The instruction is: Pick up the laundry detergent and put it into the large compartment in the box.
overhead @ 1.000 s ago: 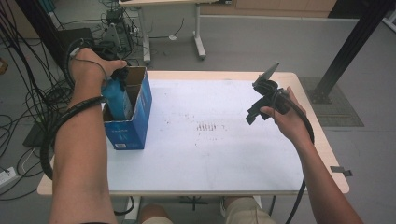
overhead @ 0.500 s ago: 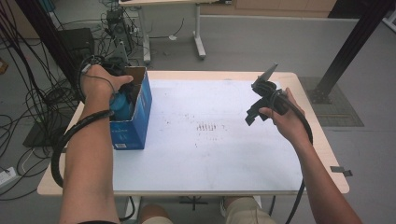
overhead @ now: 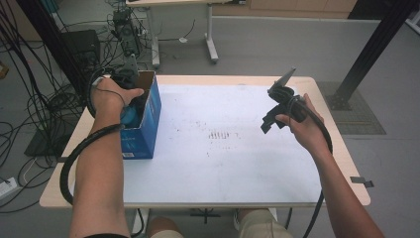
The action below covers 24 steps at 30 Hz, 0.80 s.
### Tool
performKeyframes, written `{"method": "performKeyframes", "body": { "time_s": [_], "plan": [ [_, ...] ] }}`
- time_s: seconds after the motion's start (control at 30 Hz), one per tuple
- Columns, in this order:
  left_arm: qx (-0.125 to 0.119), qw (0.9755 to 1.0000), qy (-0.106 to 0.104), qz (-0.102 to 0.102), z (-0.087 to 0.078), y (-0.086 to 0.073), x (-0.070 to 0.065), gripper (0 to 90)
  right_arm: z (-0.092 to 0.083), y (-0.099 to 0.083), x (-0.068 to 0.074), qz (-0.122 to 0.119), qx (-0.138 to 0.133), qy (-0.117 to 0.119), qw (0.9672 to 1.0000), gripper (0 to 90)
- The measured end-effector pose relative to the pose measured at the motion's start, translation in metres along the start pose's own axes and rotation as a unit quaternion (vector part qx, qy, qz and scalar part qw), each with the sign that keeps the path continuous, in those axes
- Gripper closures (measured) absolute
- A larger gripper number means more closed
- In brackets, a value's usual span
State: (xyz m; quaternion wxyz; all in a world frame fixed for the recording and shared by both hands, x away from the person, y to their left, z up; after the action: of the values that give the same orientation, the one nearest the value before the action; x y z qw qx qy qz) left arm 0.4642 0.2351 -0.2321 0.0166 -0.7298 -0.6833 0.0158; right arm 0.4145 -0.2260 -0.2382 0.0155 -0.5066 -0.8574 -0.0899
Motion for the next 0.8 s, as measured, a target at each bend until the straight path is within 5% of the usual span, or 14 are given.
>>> {"method": "performKeyframes", "body": {
  "time_s": [0.8],
  "plan": [
    [-0.002,1.0000,0.001,0.004,0.0063,0.0023,-0.0032,36.9,0.0031,-0.0018,-0.0077,0.007,0.004,-0.001,1.0000,10.1]
  ]
}}
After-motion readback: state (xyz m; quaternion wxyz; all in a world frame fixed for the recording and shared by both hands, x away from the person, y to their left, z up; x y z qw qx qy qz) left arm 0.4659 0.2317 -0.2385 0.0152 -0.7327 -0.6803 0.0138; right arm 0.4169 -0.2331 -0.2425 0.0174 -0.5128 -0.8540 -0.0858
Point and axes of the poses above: each handheld gripper's, and its own axes: z roughly forward along the jaws, y roughly out of its top, x roughly to its left, the point moved 8 cm from there along z, roughly forward along the jaws, and after that the axes turned 2 degrees about -z, right-handed, at the moved point
